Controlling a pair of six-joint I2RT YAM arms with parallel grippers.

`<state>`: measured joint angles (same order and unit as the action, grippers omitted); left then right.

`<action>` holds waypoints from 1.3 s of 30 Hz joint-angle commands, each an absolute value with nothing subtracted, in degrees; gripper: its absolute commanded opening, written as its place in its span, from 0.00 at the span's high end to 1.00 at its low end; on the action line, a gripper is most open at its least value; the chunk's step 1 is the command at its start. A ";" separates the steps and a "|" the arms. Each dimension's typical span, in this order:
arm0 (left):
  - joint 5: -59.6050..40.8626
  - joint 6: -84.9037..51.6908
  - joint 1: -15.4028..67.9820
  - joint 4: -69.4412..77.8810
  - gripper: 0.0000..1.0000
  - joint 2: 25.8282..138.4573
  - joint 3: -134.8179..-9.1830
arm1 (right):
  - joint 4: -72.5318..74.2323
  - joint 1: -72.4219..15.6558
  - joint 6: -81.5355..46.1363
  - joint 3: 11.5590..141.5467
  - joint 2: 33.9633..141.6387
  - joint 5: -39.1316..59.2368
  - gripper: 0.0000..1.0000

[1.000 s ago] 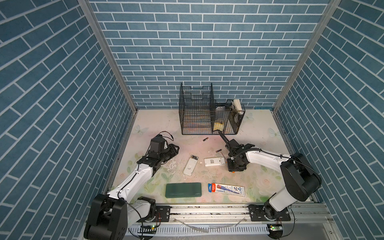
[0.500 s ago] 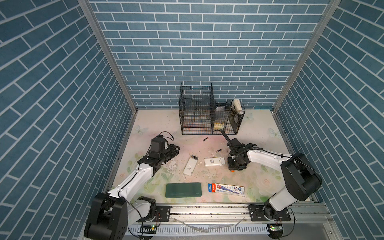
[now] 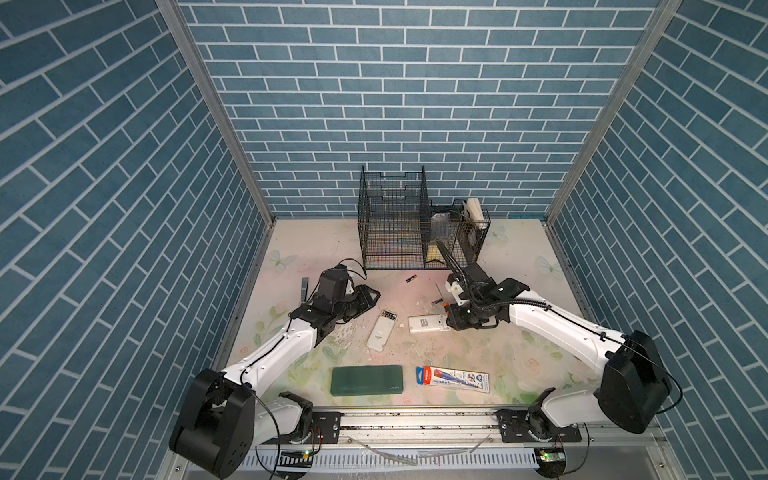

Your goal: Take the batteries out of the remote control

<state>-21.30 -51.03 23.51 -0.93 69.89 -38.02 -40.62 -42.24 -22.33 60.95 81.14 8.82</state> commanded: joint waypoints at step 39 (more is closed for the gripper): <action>-22.32 -61.44 35.16 24.80 0.59 80.79 -42.61 | -45.70 -54.49 -16.75 85.91 93.37 -0.87 1.00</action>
